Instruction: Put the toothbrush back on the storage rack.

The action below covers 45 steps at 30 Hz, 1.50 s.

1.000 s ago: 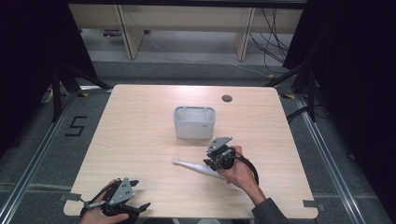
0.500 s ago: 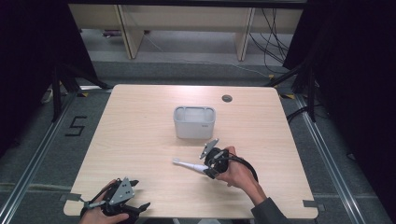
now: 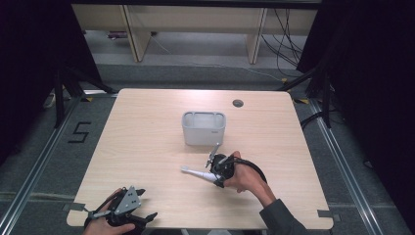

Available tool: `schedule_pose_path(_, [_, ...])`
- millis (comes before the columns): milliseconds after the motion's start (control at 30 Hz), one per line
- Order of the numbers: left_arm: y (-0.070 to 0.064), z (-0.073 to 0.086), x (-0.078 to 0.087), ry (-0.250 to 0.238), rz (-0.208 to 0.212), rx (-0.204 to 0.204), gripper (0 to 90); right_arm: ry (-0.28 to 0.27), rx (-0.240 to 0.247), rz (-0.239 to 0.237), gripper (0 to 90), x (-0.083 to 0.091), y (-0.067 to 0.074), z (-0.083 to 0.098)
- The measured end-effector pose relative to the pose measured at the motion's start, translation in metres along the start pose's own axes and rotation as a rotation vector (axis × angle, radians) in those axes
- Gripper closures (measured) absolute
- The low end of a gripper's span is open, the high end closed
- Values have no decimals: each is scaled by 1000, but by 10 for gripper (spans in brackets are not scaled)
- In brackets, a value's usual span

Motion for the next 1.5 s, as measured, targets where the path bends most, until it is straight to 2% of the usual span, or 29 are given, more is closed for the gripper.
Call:
schedule_pose_path(33, [0, 0, 0, -2, -1, 0, 147, -14, 34, -8, 580, -2, -3, -2])
schedule_pose_path(67, [0, 0, 0, -1, 1, 1, 147, 15, -6, -12, 584, -1, -1, -1])
schedule_pose_path(100, [0, 0, 0, -1, 1, 1, 147, 15, -6, -12, 584, -1, -1, -1])
schedule_pose_path(133, [0, 0, 0, 1, 4, 0, 148, 25, 10, -33, 588, -2, -2, -2])
schedule_pose_path(200, [1, 1, 0, 8, -2, -7, 148, 48, 7, -46, 596, -3, -2, -2])
schedule_pose_path(267, [-2, 0, -1, -9, 5, 12, 147, 45, 35, -44, 596, -4, -4, -3])
schedule_pose_path(300, [0, 0, 0, -4, 3, -3, 148, 58, 19, -52, 595, -4, -2, -3])
schedule_pose_path(333, [0, 0, 0, -4, 3, -3, 147, 58, 30, -53, 599, -5, -3, -3])
schedule_pose_path(367, [1, 0, 1, 5, -5, -4, 147, 74, 18, -60, 600, -4, -2, -2])
schedule_pose_path(400, [1, 0, 1, 3, -5, -3, 148, 59, 37, -61, 602, -6, -4, -4])
schedule_pose_path(500, [-1, 0, 0, -3, 5, -3, 148, 72, 25, -65, 605, -6, -3, -3])
schedule_pose_path(567, [0, 0, 0, 1, 1, 0, 148, 69, 40, -78, 607, -7, -4, -4])
schedule_pose_path(667, [1, 0, 1, 5, -3, -11, 148, 80, 40, -80, 613, -6, -4, -4])
schedule_pose_path(700, [1, 0, 1, 5, -2, -11, 148, 97, 23, -82, 617, -6, -3, -3])
schedule_pose_path(733, [1, 0, 0, 0, -2, -6, 148, 96, 38, -78, 621, -6, -4, -3])
schedule_pose_path(800, [1, 0, 0, 3, -7, -9, 147, 100, 29, -80, 625, -6, -3, -4])
schedule_pose_path(867, [0, 0, 0, -4, 3, -2, 148, 104, 41, -76, 627, -7, -3, -4])
schedule_pose_path(933, [1, 0, 1, 6, -3, -11, 148, 91, 74, -74, 635, -9, -5, -5])
schedule_pose_path(1000, [1, 0, 1, 1, -7, -2, 147, 102, 66, -77, 641, -8, -5, -4])
schedule_pose_path(1033, [0, -1, 0, -4, 2, -5, 148, 118, 39, -75, 649, -8, -3, -3])
schedule_pose_path(1067, [-1, 0, 0, -4, 4, -3, 148, 126, 37, -76, 653, -8, -3, -3])
schedule_pose_path(1133, [0, 0, 0, -3, 2, -3, 148, 116, 73, -87, 657, -9, -4, -3])
schedule_pose_path(1167, [0, 0, 0, -4, 1, -3, 148, 134, 47, -90, 657, -7, -2, -2])
schedule_pose_path(1200, [0, -1, 0, -5, 0, -3, 148, 139, 43, -89, 659, -7, -2, -2])
schedule_pose_path(1300, [0, 0, -1, -3, 4, -3, 148, 144, 57, -82, 660, -7, -2, -3])
schedule_pose_path(1333, [0, 0, -1, -2, 2, -2, 148, 136, 77, -91, 660, -8, -3, -3])
schedule_pose_path(1367, [0, 0, -1, -2, 2, -2, 148, 136, 77, -91, 660, -8, -3, -3])
schedule_pose_path(1400, [0, -1, 0, -4, 2, -4, 148, 163, 52, -80, 661, -8, -2, -3])
schedule_pose_path(1500, [0, 0, -1, -4, 4, -3, 147, 176, 74, -76, 661, -8, -1, -4])
Point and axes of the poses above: each handheld gripper's, and its own axes: x roughly backward along the jaws, z roughly out of its underside, y roughly to its left, the point moved 10 cm from there along -x, roughly forward along the jaws, and after that the axes turned 14 degrees about z, right-handed, at the moved point
